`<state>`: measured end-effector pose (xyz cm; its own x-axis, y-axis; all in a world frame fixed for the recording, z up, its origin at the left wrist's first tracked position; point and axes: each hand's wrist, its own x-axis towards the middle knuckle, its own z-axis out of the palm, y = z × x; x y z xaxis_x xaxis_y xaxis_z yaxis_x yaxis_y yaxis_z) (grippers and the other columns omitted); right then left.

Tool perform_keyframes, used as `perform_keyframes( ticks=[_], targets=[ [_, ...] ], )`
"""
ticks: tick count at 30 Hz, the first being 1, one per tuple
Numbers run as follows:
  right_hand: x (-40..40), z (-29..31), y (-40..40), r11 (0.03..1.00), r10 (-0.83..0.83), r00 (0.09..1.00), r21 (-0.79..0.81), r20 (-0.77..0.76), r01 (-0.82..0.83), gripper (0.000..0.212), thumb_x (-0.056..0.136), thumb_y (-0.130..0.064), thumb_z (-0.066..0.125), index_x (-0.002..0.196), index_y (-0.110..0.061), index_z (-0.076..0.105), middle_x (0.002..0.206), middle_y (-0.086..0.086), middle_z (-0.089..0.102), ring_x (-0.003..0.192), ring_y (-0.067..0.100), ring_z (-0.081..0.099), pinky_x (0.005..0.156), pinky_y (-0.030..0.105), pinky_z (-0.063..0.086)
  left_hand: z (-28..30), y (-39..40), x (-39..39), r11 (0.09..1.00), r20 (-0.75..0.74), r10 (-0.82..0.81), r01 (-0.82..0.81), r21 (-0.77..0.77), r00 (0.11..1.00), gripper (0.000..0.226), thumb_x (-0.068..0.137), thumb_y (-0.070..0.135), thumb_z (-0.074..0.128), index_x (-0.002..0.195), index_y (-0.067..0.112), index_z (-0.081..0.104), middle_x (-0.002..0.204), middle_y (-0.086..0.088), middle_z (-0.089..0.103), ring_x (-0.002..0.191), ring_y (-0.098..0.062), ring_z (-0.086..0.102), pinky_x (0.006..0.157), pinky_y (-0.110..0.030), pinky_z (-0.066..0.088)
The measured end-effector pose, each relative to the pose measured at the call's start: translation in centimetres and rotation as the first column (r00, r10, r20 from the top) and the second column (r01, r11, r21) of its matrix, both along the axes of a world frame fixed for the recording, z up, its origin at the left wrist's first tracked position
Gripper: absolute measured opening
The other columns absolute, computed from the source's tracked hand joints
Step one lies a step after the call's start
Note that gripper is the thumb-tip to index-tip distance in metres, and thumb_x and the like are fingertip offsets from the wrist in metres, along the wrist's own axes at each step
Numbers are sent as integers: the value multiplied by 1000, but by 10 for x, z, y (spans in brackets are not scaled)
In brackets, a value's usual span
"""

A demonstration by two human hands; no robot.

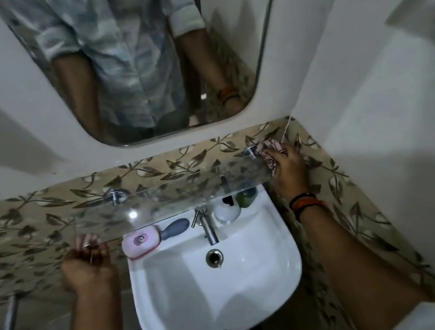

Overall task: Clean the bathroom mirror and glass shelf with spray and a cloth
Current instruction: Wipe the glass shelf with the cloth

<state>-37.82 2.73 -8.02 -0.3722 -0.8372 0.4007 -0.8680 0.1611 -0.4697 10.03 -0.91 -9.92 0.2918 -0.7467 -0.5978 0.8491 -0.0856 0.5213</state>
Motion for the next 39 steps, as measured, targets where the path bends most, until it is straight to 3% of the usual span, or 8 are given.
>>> perform_keyframes(
  ticks=[5,9,14,17,25,29,36,39],
  targets=[
    [28,-7,-4,994,-112,992,-8,-49,112,43,107,-4,62,144,-21,74,136,19,69,122,43,65,108,52,57,1,2,0,1000,26,6,-6,-8,1000,38,108,10,42,76,25,55,61,9,62,54,-2,60,62,-8,53],
    [87,-14,5,1000,-19,999,-14,-44,18,65,91,11,61,146,-22,72,138,19,64,116,42,60,99,51,54,11,7,-3,995,51,-56,60,-77,997,16,54,13,71,53,24,60,67,7,57,59,-4,60,62,-8,50],
    [197,-16,1,978,207,977,31,-51,-206,66,88,0,50,144,-27,71,142,16,66,119,41,62,101,52,53,11,10,-2,996,67,-18,12,86,998,31,114,19,47,89,22,65,66,8,75,76,-6,69,82,-21,62],
    [265,-11,-5,920,390,920,51,-45,-388,53,93,-9,67,141,-32,72,143,9,67,123,36,63,101,47,53,11,12,3,991,51,-14,7,133,999,27,115,17,49,95,19,67,73,4,79,70,-5,76,81,-23,66],
    [378,12,-33,668,721,679,124,136,-734,62,87,-16,41,128,-32,84,137,7,72,123,38,66,105,49,58,21,16,10,984,9,-75,72,165,997,32,118,15,46,96,17,69,87,-1,66,80,-10,65,64,-16,65],
    [373,22,-62,537,803,565,178,192,-824,70,79,16,52,124,-25,86,138,10,74,129,34,65,117,40,52,28,18,17,978,-29,-87,91,189,996,31,117,10,46,95,12,69,71,-4,71,68,-13,75,57,-21,67],
    [386,26,-78,516,831,550,248,87,-820,79,84,26,60,140,-27,78,160,15,61,149,40,54,128,50,42,30,20,8,979,-118,-73,94,183,990,31,117,25,45,99,14,67,104,-11,68,98,-22,67,109,-41,57],
    [381,25,-66,567,804,593,230,57,-791,77,88,20,61,146,-28,74,161,14,59,152,39,52,127,51,43,34,21,-5,985,-166,-31,58,161,986,30,119,31,42,107,14,64,109,-12,66,100,-24,67,97,-41,61]
  ],
)
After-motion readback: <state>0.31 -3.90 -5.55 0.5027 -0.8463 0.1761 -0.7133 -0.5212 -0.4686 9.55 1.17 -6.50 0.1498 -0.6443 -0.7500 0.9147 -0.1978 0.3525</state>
